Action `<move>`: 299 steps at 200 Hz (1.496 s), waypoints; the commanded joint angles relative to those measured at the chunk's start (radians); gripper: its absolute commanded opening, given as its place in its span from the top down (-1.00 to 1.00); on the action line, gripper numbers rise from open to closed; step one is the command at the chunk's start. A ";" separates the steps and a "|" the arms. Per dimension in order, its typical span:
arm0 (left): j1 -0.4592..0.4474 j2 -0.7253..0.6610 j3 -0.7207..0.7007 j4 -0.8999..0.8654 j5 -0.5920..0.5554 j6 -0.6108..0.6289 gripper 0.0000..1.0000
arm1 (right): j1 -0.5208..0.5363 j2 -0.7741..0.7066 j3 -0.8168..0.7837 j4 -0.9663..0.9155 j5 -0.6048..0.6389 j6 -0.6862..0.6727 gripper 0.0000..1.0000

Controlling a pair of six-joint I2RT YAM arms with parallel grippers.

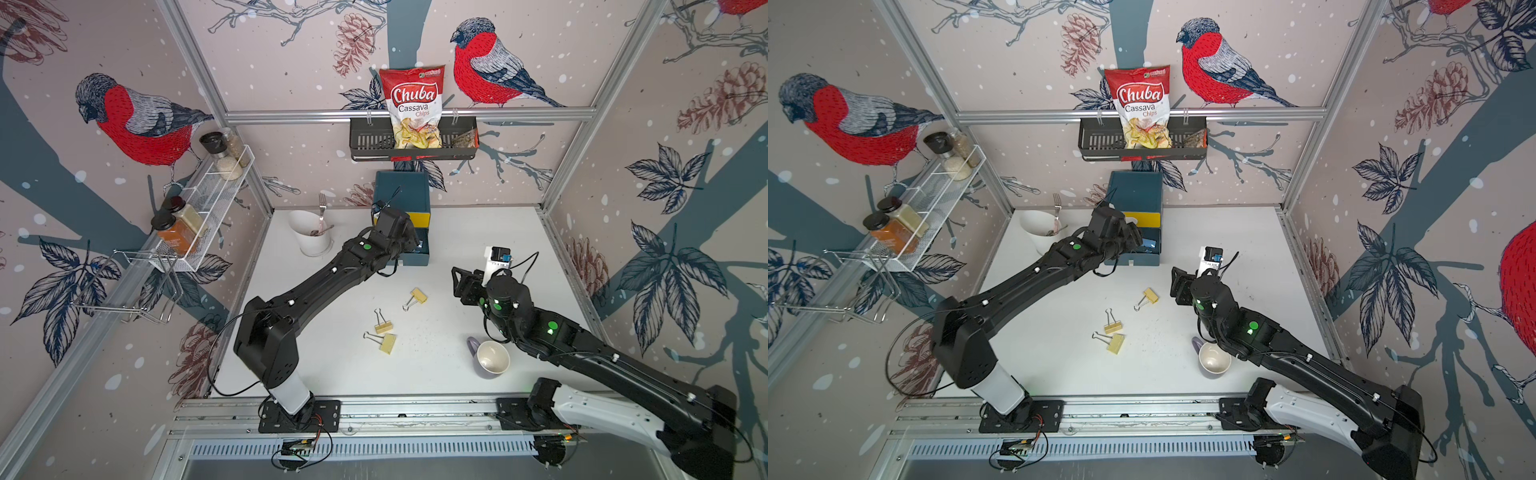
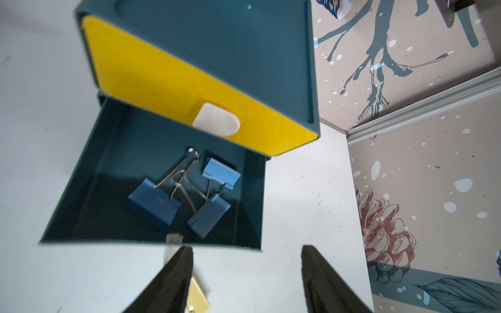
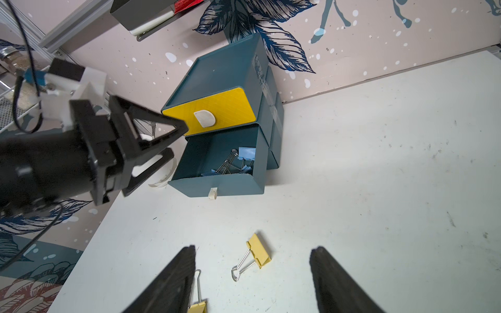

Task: Put the binder clips in the drawer according to color
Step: Place the binder clip in the drawer, then close the drawer in the storage box.

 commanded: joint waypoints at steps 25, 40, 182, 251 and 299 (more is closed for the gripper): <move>0.022 -0.182 -0.437 0.419 0.131 -0.269 0.37 | 0.010 0.010 -0.013 0.018 -0.020 0.015 -0.44; 0.034 -0.186 -0.518 0.539 0.171 -0.332 0.38 | 0.015 0.019 -0.011 0.025 -0.025 0.013 -0.44; 0.099 0.082 -0.512 0.818 0.256 -0.545 0.25 | 0.024 0.016 -0.015 0.018 -0.012 0.017 -0.44; 0.182 0.208 -0.396 0.856 0.287 -0.548 0.70 | 0.024 0.019 -0.025 0.026 -0.019 0.021 -0.44; 0.214 0.306 -0.279 0.833 0.322 -0.561 0.69 | 0.026 0.024 -0.028 0.030 -0.016 0.022 -0.44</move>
